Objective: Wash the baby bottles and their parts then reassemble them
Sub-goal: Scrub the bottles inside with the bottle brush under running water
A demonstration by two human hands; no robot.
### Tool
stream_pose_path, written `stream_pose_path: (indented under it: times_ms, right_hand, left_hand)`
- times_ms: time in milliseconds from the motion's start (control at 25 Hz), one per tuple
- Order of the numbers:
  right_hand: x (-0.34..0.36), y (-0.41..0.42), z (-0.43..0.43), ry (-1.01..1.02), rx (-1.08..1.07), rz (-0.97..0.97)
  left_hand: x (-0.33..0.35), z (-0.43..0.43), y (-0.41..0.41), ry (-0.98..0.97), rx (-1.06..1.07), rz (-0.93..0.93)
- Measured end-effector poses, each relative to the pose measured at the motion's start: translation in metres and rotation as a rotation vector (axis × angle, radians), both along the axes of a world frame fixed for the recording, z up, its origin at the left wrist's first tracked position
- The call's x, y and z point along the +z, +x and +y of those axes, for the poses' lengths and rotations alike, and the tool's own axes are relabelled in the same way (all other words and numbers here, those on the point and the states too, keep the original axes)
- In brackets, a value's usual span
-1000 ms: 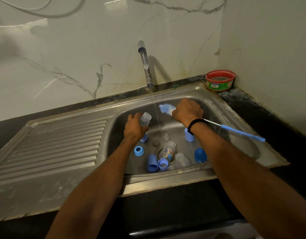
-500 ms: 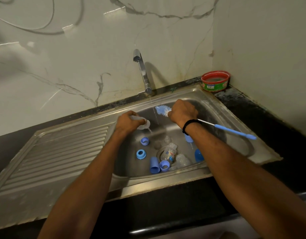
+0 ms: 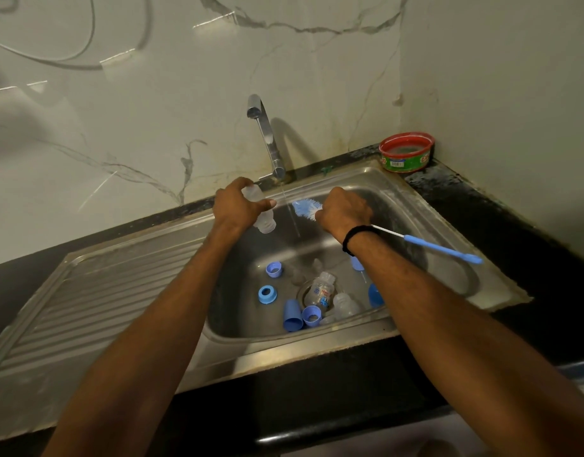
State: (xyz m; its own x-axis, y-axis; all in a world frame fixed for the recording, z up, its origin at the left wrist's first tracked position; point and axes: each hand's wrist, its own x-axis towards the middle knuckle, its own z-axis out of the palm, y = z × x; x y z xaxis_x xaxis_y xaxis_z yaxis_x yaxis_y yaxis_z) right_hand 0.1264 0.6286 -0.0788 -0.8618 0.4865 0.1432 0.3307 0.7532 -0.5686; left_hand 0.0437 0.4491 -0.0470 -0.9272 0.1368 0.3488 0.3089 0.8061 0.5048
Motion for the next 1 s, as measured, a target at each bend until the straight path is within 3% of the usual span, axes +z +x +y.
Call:
stream_pose_path:
  times_ms: [280,560,760,1000]
  right_hand:
    - [-0.002,-0.002,0.001,0.002,-0.003,0.005]
    - [-0.001,-0.002,0.001,0.018,-0.001,-0.002]
    - [-0.001,0.0,0.0,0.013,0.002,-0.007]
    - [0.001,0.002,-0.002,0.001,0.003,-0.012]
  left_hand:
    - [0.007,0.007,-0.006,0.048,0.051,-0.047]
    - [0.008,-0.005,-0.012,0.595,-0.027,-0.317]
    - [-0.001,-0.011,-0.01,0.339,0.054,-0.271]
    - [-0.017,-0.015,-0.003,0.297,0.043,-0.233]
